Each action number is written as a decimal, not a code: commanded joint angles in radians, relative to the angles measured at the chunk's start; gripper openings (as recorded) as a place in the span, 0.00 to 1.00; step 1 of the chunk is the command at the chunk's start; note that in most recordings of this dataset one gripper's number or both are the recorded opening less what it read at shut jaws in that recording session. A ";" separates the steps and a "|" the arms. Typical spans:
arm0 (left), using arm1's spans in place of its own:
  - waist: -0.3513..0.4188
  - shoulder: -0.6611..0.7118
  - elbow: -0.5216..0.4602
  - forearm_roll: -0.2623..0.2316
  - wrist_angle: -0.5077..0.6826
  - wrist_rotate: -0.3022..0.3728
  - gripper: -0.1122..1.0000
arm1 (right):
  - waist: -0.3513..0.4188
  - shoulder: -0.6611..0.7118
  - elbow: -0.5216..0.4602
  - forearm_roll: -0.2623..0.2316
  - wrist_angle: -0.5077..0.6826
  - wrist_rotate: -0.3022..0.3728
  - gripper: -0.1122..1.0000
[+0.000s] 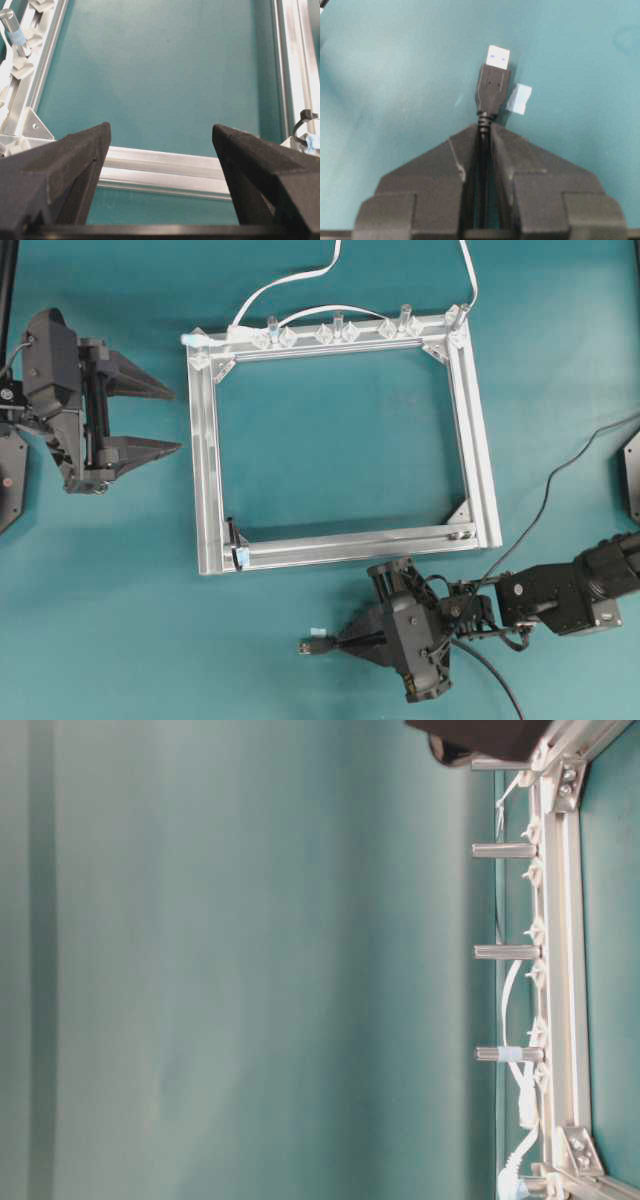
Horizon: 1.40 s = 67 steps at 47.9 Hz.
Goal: Insert the wire through the string loop located on the left side.
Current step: 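Lift the USB cable with the right gripper, plug pointing forward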
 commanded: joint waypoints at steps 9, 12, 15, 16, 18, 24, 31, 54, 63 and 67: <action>-0.005 -0.002 -0.015 0.003 -0.005 -0.006 0.86 | -0.005 -0.003 -0.006 0.003 0.012 -0.002 0.19; -0.005 -0.002 -0.015 0.003 -0.005 -0.006 0.86 | -0.005 -0.003 -0.006 0.002 0.012 -0.002 0.19; -0.006 -0.002 -0.015 0.003 -0.005 -0.006 0.86 | -0.005 -0.003 -0.006 0.003 0.011 -0.002 0.19; -0.006 -0.002 -0.015 0.003 -0.005 -0.006 0.86 | -0.005 -0.003 -0.006 0.003 0.012 -0.002 0.19; -0.009 -0.002 -0.017 0.003 -0.005 -0.006 0.86 | -0.005 -0.005 -0.008 0.002 0.012 -0.002 0.19; -0.017 -0.002 -0.012 0.003 -0.005 -0.006 0.86 | -0.006 -0.025 -0.006 0.003 0.012 -0.002 0.19; -0.020 -0.002 -0.009 0.003 -0.005 -0.006 0.86 | -0.006 -0.061 -0.006 0.003 0.021 -0.002 0.19; -0.025 -0.002 -0.017 0.003 -0.005 -0.008 0.86 | -0.044 -0.169 -0.008 -0.003 0.126 -0.003 0.19; -0.029 -0.002 -0.017 0.003 -0.005 -0.008 0.86 | -0.063 -0.196 -0.008 -0.017 0.160 -0.003 0.19; -0.029 -0.002 -0.017 0.003 -0.005 -0.008 0.86 | -0.067 -0.202 -0.008 -0.025 0.173 -0.003 0.19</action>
